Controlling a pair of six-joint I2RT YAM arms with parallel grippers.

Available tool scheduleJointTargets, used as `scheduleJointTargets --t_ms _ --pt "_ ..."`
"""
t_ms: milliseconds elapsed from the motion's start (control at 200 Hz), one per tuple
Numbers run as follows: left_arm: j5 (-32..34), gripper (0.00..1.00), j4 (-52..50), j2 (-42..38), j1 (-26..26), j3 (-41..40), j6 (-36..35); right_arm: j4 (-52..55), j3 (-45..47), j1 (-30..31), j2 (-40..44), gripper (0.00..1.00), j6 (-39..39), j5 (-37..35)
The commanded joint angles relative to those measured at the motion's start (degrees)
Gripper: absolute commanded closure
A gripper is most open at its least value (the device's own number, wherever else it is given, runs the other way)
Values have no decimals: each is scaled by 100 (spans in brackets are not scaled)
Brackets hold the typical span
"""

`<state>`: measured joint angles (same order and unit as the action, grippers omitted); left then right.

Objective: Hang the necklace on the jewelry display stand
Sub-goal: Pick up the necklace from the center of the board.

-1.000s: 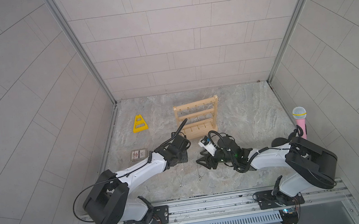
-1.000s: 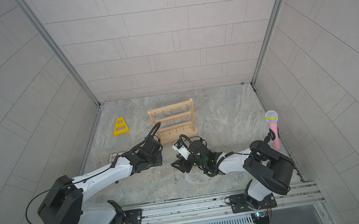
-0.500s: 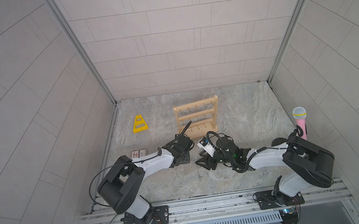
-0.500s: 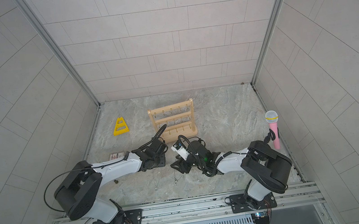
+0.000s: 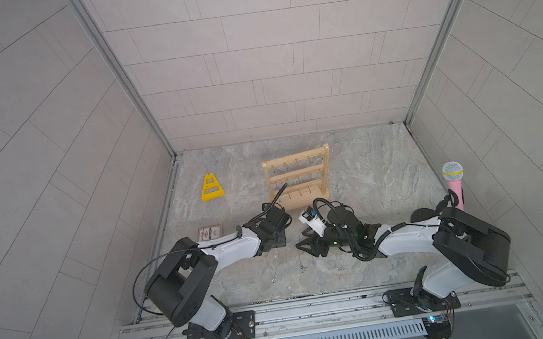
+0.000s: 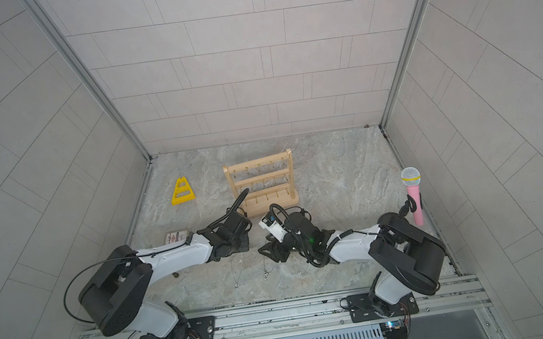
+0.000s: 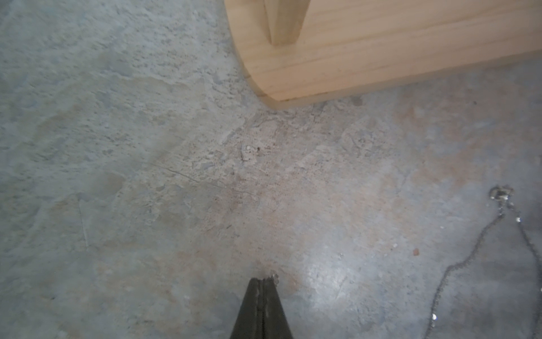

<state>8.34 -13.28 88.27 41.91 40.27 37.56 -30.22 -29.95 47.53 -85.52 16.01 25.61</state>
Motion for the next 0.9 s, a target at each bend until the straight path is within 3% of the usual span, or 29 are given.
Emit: scheduleJointTargets --t_ms 0,565,891 --pt "-216 99 -242 68 7 -95 102 137 -100 85 208 41 -131 33" --pt "-80 100 -385 -666 -17 -15 300 132 -90 275 115 41 -181 -104" --pt "-200 100 -757 -1257 -12 147 304 -692 -175 277 -570 40 -282 -157"
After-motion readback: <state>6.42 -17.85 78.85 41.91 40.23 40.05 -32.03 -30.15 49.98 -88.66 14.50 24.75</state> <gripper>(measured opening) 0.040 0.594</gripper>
